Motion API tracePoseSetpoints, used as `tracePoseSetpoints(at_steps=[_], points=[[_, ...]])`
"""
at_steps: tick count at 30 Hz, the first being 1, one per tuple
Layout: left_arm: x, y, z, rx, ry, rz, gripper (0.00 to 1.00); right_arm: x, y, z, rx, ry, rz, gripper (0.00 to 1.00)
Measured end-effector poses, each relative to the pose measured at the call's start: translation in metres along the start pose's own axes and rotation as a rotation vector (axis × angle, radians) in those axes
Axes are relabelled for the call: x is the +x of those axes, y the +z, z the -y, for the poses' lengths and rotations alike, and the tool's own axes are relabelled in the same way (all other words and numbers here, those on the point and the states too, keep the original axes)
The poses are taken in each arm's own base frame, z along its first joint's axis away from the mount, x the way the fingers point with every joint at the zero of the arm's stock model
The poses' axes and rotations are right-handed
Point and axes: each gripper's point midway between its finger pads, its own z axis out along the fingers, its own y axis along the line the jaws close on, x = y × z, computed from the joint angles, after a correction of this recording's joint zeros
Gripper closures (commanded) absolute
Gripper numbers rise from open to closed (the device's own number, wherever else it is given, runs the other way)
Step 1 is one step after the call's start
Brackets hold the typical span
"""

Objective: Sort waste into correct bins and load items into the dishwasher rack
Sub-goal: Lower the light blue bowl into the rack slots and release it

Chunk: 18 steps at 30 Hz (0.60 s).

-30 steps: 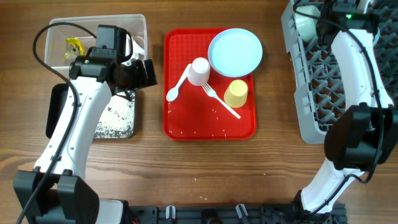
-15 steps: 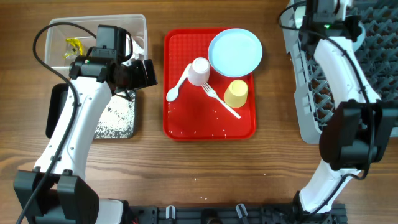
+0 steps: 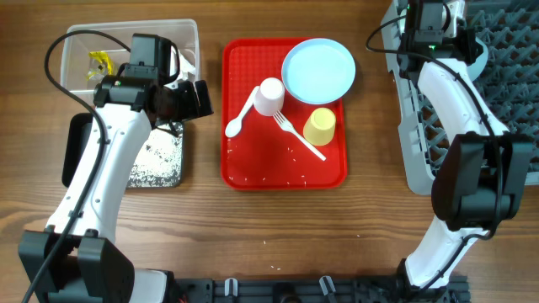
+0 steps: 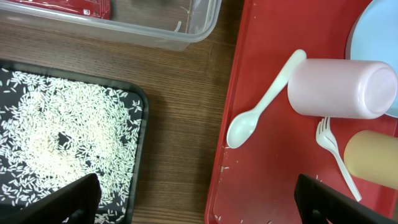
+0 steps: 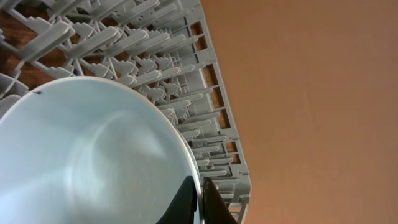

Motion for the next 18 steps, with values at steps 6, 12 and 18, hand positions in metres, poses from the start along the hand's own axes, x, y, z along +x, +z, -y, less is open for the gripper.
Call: tracePoseSetpoints(at_steps=[6,12,18], points=[[0.0,0.0,0.0,0.0,0.0,0.0,0.0,-0.009,-0.016,-0.009,-0.015,-0.019,0.038,0.96],[0.0,0.0,0.0,0.0,0.0,0.0,0.0,-0.022,-0.042,-0.024,-0.038,-0.039,0.095,0.96],[0.0,0.0,0.0,0.0,0.0,0.0,0.0,-0.023,-0.03,-0.011,0.007,-0.024,0.088,0.96]])
